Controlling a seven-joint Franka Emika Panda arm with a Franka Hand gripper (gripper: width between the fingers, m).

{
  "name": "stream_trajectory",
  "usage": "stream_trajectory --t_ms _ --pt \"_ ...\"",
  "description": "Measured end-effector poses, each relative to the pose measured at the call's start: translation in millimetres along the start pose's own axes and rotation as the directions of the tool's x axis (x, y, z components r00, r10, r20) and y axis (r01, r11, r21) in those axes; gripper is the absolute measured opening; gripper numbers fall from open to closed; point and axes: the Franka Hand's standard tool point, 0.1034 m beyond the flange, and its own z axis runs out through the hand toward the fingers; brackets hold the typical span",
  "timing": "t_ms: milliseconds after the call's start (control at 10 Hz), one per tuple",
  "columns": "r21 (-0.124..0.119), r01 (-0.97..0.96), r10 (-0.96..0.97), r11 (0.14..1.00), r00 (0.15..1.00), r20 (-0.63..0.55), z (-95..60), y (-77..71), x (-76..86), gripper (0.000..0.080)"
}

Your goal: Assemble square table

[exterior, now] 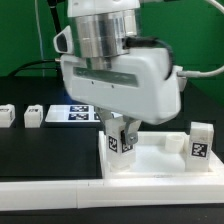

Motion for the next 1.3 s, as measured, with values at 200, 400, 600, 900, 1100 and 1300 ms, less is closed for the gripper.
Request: stream_trajectory --t_ms 200,400,600,900,1100,1300 --pt "0.014 -0.204 0.204 0.979 0.978 0.040 0.8 0.1 0.0 0.0288" --pt "0.008 -0.290 0.290 0.957 0.956 0.041 2.0 -0.7 -4.2 0.0288" --pt "0.010 -0.226 0.226 0.974 0.973 0.040 2.2 -0.6 -4.6 0.0553" --pt "-0.011 0.381 -0.380 0.925 0.925 0.011 5.3 2.2 -5.9 0.0643" --pt "-0.004 0.467 -0.467 0.884 0.884 -0.008 4.6 2.0 -4.7 0.0649" --pt "-0.031 0.635 -0.635 0.772 0.772 -0.013 4.8 2.9 -3.4 0.0649"
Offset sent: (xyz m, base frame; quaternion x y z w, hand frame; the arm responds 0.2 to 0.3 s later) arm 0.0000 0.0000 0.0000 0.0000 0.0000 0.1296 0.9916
